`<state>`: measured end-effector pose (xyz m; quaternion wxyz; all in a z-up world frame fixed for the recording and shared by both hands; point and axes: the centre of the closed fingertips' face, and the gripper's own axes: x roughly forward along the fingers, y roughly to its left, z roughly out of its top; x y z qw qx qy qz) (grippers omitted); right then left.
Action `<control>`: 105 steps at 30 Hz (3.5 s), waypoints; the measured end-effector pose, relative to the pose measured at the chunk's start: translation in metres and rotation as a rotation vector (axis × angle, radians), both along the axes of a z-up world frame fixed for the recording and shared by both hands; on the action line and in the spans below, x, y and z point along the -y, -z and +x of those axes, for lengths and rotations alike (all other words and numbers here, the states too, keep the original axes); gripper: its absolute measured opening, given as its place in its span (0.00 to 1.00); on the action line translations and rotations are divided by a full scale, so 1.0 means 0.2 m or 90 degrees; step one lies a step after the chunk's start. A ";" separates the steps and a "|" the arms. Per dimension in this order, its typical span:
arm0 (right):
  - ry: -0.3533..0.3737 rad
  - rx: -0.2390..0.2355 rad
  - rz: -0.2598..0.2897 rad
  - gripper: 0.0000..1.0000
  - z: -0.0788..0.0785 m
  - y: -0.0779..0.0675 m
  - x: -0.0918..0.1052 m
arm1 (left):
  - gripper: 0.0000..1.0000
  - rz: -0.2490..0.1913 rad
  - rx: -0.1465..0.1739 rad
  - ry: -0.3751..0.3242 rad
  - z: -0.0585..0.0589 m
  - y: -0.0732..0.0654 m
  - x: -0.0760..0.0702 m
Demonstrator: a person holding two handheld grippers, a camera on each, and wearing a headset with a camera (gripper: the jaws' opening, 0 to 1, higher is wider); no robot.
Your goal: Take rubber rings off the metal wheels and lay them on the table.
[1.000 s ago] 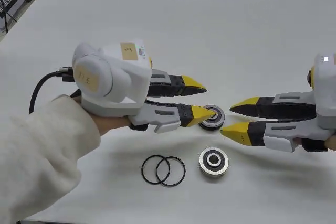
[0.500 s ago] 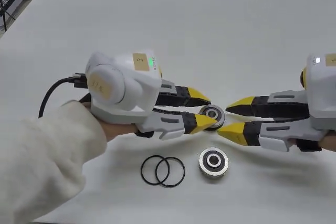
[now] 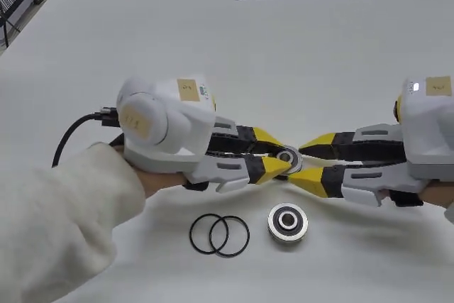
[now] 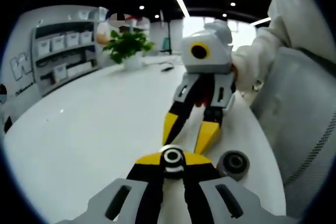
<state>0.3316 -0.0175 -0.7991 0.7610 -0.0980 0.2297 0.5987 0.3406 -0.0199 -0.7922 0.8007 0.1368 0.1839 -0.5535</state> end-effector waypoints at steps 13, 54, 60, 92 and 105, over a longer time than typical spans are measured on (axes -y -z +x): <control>-0.019 0.045 -0.021 0.22 0.00 0.01 0.00 | 0.14 0.000 0.002 -0.005 0.00 0.01 0.00; 0.009 0.014 -0.084 0.00 0.03 0.05 0.07 | 0.14 0.004 0.006 0.005 -0.03 -0.01 0.01; -0.022 0.009 -0.083 0.14 -0.02 0.05 0.06 | 0.14 0.005 0.008 0.007 -0.03 0.00 0.00; -0.014 0.020 -0.061 0.20 -0.01 0.03 0.01 | 0.14 0.005 0.007 0.003 -0.02 0.00 0.00; -0.025 0.023 -0.057 0.21 0.00 0.03 0.01 | 0.14 0.004 0.006 0.003 -0.03 0.00 0.01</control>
